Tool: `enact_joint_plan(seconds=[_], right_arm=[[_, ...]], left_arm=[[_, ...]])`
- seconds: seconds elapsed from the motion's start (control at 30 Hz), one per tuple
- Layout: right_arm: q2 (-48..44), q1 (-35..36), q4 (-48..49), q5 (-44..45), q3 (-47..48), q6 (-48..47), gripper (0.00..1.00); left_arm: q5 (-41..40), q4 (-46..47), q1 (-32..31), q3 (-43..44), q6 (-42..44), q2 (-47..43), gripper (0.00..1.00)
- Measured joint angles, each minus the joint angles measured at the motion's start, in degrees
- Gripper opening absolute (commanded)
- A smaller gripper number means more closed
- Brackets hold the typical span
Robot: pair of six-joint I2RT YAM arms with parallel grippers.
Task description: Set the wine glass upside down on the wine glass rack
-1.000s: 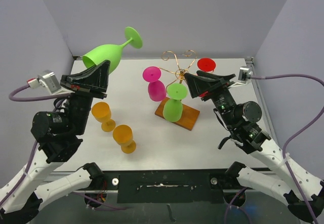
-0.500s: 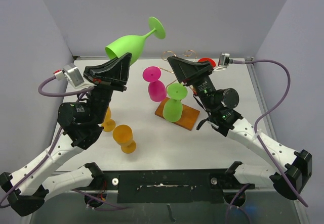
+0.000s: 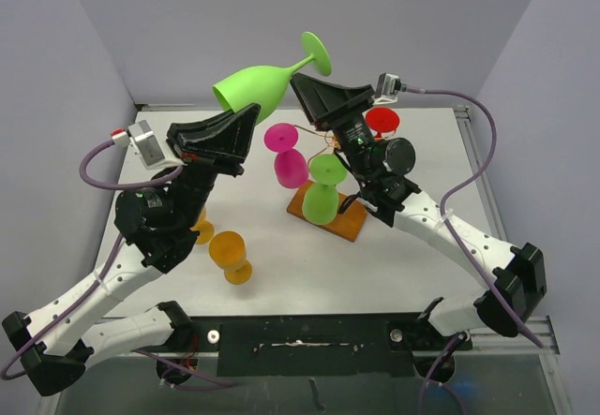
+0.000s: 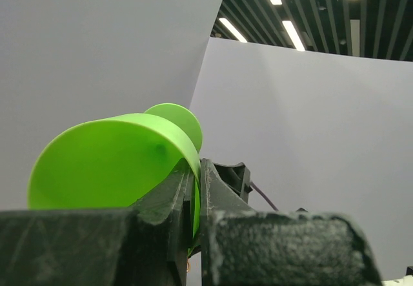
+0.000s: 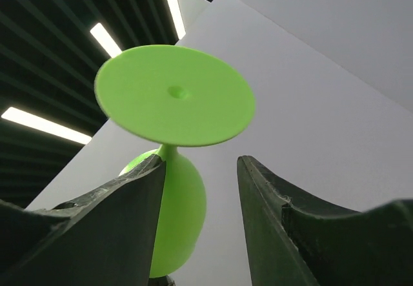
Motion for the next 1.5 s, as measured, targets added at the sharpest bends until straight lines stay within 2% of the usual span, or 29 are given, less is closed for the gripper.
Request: enact_joint_plan(seconds=[0.4,0.63,0.77,1.1,1.17,1.3,1.43,1.5], right_arm=[[3.89,0.02,5.84,-0.68,0.92,4.42,0.40],[3.89,0.24,10.58,-1.22,0.90,4.15,0.42],[3.89,0.42,10.88,-1.22,0.90,4.17,0.39],[3.85,0.42,11.34,-0.98,0.90,3.54,0.05],[3.72,0.42,11.41,-0.98,0.90,2.84,0.00],[2.82,0.42,11.21,-1.01,0.50,0.59,0.00],[0.22,0.42,9.05,-1.01,-0.68,-3.98,0.00],[-1.88,0.39,6.16,-1.01,-0.90,-7.21,0.00]], left_arm=[[1.29,1.40,0.00,-1.07,-1.16,-0.55,0.00],[1.03,0.98,0.00,-1.25,-2.29,-0.81,0.00],[1.44,0.52,0.00,-1.40,-2.93,-0.81,0.00],[3.78,0.20,0.00,-1.40,-4.59,-0.72,0.00],[3.82,0.20,0.00,-1.42,-5.05,-0.72,0.07],[4.02,-0.17,0.00,-1.73,-6.21,-0.83,0.26],[3.52,-3.89,0.00,-1.44,-7.85,-0.90,0.38],[2.64,-7.98,0.00,-0.17,-8.76,-0.72,0.41]])
